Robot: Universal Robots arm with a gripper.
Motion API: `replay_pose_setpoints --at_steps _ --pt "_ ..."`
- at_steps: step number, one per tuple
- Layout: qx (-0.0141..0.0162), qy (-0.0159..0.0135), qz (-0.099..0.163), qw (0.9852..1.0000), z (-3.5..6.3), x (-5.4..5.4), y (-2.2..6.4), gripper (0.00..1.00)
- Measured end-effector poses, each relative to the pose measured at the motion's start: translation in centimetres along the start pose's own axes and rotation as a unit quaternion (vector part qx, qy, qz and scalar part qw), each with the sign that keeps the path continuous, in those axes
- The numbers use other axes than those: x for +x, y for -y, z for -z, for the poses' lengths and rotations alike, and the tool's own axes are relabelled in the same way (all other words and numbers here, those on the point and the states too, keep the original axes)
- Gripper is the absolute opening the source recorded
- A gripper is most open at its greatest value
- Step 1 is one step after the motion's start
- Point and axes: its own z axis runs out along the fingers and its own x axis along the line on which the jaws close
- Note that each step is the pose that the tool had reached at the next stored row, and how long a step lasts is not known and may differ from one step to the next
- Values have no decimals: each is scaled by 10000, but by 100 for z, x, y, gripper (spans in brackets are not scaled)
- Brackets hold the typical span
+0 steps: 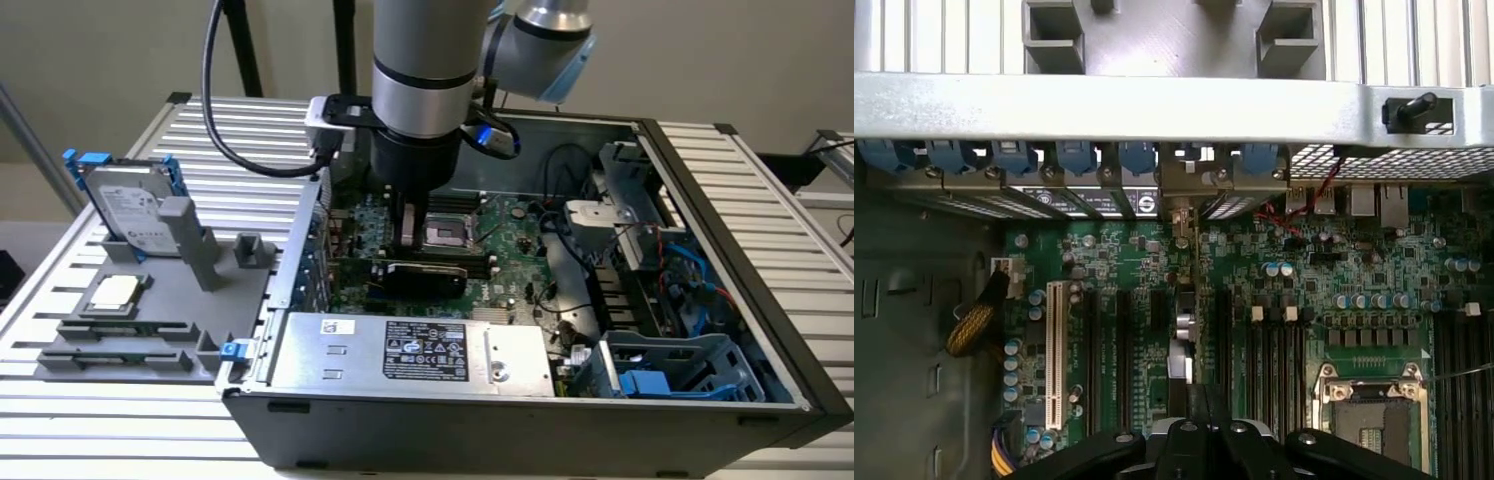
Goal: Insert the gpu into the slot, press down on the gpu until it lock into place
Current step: 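Press down on the gpu until it lock into place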
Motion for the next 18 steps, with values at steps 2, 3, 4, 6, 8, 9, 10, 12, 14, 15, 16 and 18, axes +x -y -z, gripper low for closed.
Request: replay_pose_setpoints --at_steps 2,3,4,6,8,9,10,12,14,15,16,18 --pt "0 -1 1 10000 -21 0 0 11" --pt "0 -1 2 10000 -33 0 1 11" --pt "0 -1 2 10000 -47 0 1 11" --pt "0 -2 2 10000 -77 0 0 11" --pt "0 -3 3 10000 -101 0 0 11" --pt "0 -4 3 10000 -112 -1 0 11" --pt "-1 -6 3 10000 -121 -1 0 11" --pt "0 -8 3 10000 -139 -1 1 11" --pt "-1 -15 3 10000 -159 0 1 11" --pt "-2 -17 2 10000 -166 1 1 11" --pt "-2 -17 2 10000 -168 0 1 11" --pt "1 -10 2 10000 -159 -3 1 11"
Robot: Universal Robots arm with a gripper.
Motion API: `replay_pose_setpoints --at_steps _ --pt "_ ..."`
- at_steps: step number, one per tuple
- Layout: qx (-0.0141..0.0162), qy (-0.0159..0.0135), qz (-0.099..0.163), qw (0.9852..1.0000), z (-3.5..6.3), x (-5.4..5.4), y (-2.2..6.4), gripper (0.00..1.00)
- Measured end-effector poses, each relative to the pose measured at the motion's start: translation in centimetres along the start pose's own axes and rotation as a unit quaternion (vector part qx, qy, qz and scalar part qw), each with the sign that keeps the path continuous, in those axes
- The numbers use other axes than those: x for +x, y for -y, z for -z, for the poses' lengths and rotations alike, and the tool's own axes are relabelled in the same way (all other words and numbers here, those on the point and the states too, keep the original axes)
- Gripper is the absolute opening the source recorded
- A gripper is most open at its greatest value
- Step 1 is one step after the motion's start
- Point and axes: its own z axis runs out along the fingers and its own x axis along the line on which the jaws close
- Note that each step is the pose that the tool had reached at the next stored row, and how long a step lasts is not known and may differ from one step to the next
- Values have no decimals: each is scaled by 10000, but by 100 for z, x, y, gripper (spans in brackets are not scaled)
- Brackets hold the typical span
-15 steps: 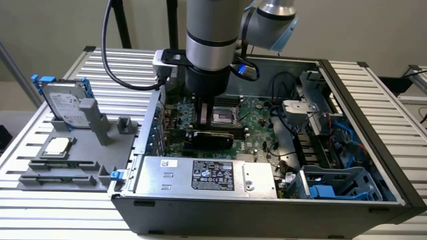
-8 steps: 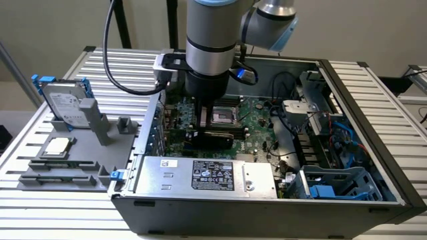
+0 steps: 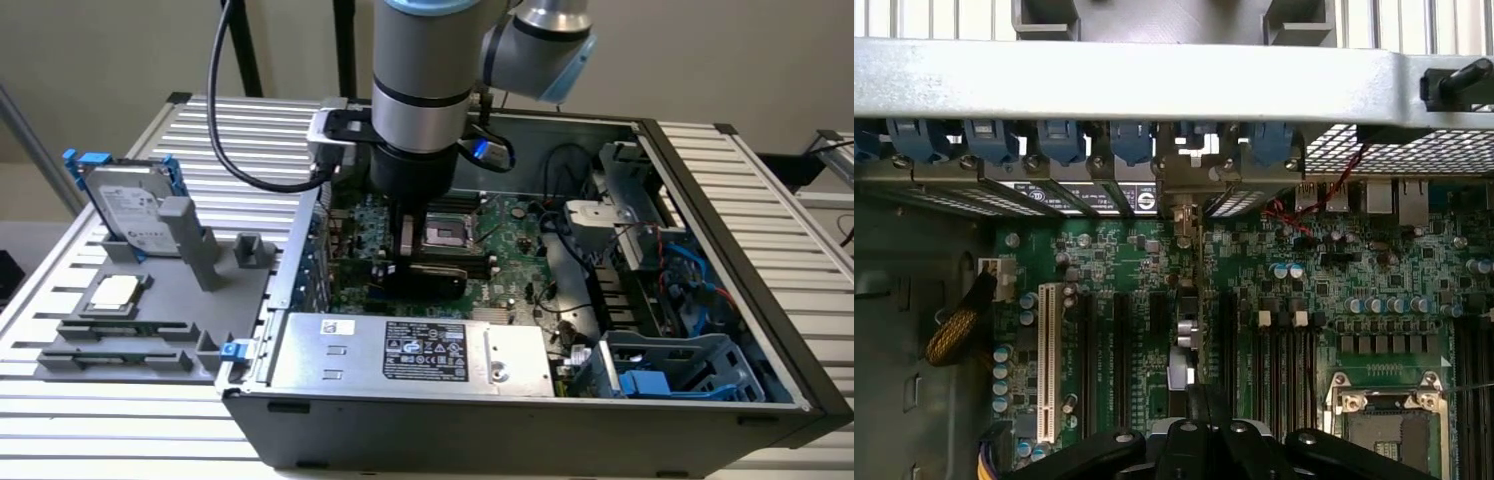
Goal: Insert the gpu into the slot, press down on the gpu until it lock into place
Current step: 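Press down on the gpu until it lock into place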
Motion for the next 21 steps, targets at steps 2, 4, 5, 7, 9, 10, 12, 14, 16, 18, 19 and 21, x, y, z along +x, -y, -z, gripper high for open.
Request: replay_pose_setpoints --at_steps 2,4,5,7,9,10,12,14,16,18,19,21 --pt "1 4 0 10000 60 -4 -2 11" --pt "-2 -3 1 10000 144 -6 -8 11" --pt "-2 -3 0 10000 173 -8 -13 11" --pt "-2 -7 1 10000 218 -9 -25 11" --pt "-2 -13 4 10000 233 -9 -56 11" --pt "-2 -21 7 10000 236 -9 -79 11" --pt "-3 -36 12 10000 239 -8 -121 11" --pt "-6 -54 17 10000 237 -7 -158 11" --pt "-18 -84 23 10000 238 -6 -188 11" --pt "-35 -124 31 9999 237 -6 -208 11" --pt "-45 -147 36 9999 236 -5 -218 11" --pt "-78 -191 43 9998 235 -5 -235 11"
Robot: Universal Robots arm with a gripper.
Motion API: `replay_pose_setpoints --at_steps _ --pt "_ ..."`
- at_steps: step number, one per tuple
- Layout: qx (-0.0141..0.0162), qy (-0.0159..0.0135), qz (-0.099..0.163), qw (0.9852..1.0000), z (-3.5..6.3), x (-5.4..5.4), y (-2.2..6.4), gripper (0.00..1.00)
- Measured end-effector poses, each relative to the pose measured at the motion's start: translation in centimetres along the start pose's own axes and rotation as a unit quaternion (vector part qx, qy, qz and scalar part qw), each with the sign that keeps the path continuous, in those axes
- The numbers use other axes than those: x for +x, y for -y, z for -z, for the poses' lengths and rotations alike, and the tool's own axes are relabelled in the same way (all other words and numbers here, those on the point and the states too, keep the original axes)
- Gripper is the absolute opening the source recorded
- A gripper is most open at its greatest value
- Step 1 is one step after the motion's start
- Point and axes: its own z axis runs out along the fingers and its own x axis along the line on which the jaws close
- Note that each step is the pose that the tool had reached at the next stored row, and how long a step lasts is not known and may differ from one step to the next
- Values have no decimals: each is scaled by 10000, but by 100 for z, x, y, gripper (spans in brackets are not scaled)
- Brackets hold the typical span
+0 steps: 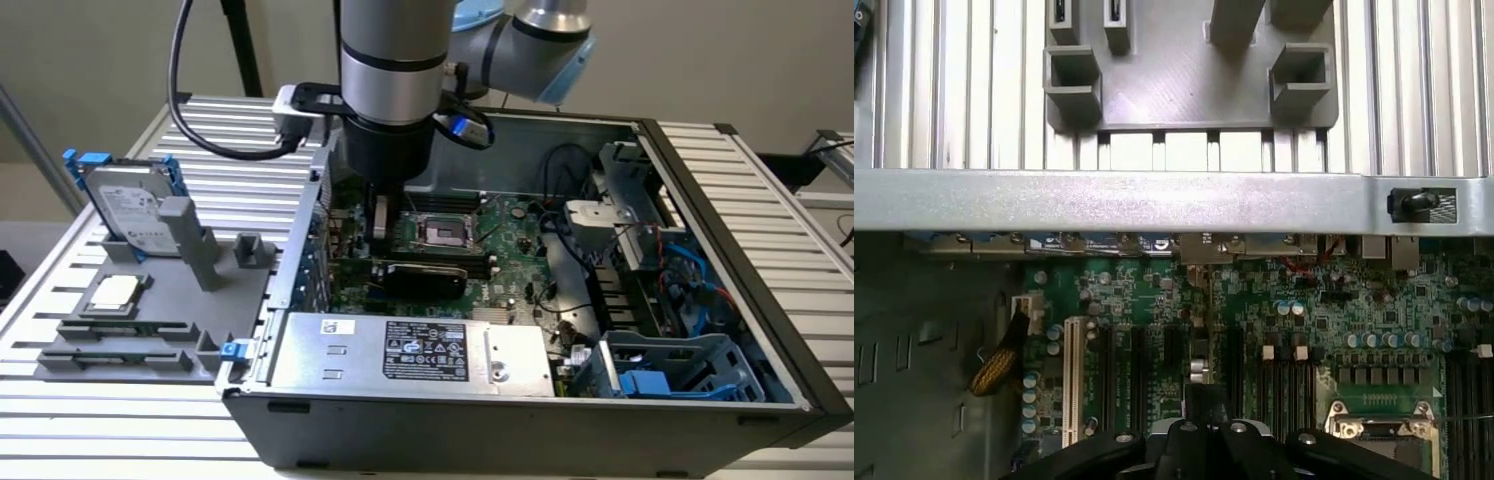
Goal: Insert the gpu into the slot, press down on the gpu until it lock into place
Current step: 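Press down on the gpu until it lock into place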
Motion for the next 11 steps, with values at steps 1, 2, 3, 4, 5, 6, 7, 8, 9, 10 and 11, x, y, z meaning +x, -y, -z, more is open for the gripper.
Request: replay_pose_setpoints --at_steps 1,2,3,4,5,6,7,8,9,10,11 --pt "-23 -18 4 10000 -1 0 -8 11" --pt "-53 -31 7 10000 -1 0 -15 11" --pt "-85 -44 9 10000 -2 1 -23 11" --pt "-120 -58 11 9999 -2 1 -32 11" --pt "-158 -66 14 9999 -3 1 -40 11" --pt "-198 -73 16 9998 -3 1 -49 11" --pt "-238 -79 17 9997 -3 1 -59 11" --pt "-276 -85 19 9996 -4 1 -68 11" --pt "-314 -90 22 9995 -4 2 -76 11" --pt "-351 -95 23 9993 -4 2 -82 11" --pt "-382 -97 23 9992 -3 2 -87 11"
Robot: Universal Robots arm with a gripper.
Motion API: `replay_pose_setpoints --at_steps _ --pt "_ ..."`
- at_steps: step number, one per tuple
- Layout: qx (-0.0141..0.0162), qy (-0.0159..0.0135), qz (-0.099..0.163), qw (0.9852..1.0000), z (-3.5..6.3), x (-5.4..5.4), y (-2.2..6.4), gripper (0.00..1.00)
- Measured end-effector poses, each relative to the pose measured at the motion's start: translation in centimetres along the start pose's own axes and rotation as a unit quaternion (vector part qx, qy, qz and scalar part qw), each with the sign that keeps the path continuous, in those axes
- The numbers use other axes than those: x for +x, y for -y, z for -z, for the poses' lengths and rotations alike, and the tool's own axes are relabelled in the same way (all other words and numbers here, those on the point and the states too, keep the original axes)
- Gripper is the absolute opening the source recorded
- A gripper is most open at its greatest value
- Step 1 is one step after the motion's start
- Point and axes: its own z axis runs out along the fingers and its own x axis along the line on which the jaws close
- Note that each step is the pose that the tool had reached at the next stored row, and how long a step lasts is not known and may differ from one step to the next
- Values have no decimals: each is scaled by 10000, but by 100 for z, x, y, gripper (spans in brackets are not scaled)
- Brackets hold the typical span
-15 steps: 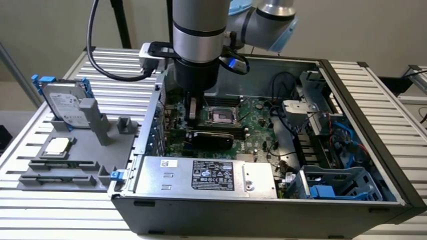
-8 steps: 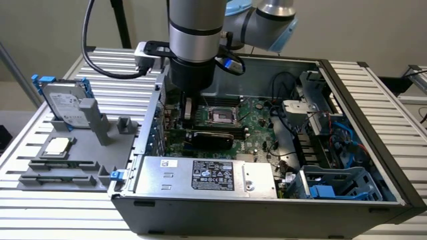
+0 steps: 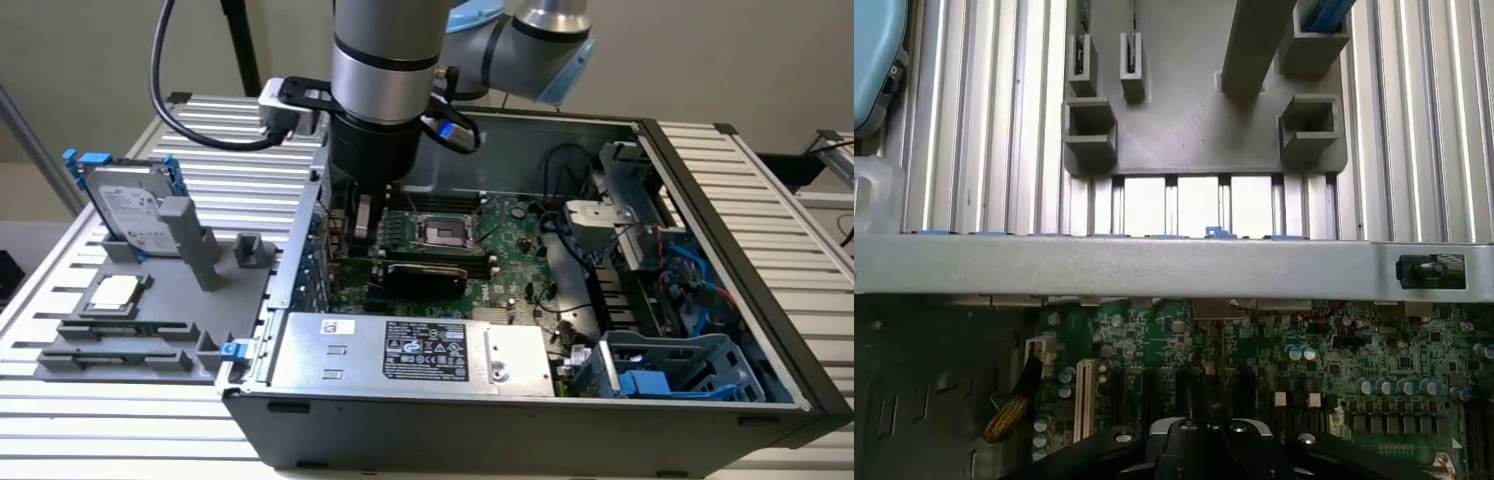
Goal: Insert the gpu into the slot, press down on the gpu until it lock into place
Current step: 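Press down on the gpu until it lock into place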
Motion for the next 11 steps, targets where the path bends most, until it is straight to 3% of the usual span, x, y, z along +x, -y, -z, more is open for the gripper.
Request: replay_pose_setpoints --at_steps 4,8,11 --pt "-126 -13 -1 9999 6 0 -3 11" --pt "-284 -33 -3 9996 9 0 -4 11" --pt "-333 -59 -8 9994 31 0 -8 11"
